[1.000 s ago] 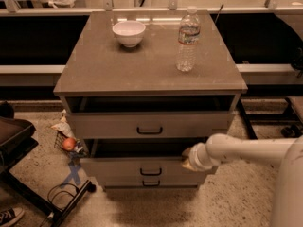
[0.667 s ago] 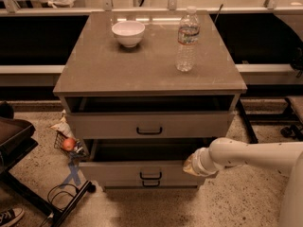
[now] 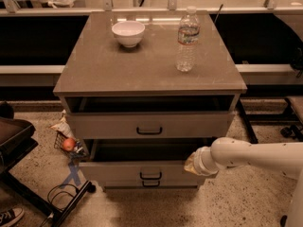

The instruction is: Open middle drawer

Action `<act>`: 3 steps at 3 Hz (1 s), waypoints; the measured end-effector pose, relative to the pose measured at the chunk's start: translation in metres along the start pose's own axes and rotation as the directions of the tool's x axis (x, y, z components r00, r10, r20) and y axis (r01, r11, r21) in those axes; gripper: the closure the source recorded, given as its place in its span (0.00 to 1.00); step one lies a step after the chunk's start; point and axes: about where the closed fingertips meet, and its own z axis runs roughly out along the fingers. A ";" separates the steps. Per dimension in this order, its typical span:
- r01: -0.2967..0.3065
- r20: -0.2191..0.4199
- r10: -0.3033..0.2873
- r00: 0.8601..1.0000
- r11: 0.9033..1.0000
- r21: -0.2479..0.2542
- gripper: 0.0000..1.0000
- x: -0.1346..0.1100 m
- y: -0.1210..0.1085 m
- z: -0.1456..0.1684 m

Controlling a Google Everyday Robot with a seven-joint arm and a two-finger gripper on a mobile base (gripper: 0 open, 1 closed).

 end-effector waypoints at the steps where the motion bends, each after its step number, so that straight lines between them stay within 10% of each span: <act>1: 0.010 -0.008 -0.010 1.000 1.000 0.027 1.00 -0.002 -0.001 -0.013; 3: 0.011 -0.007 -0.011 1.000 1.000 0.024 0.59 -0.003 0.000 -0.012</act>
Offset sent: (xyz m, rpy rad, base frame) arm -0.0023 -0.0029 0.0118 -0.0140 -0.0241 -0.0043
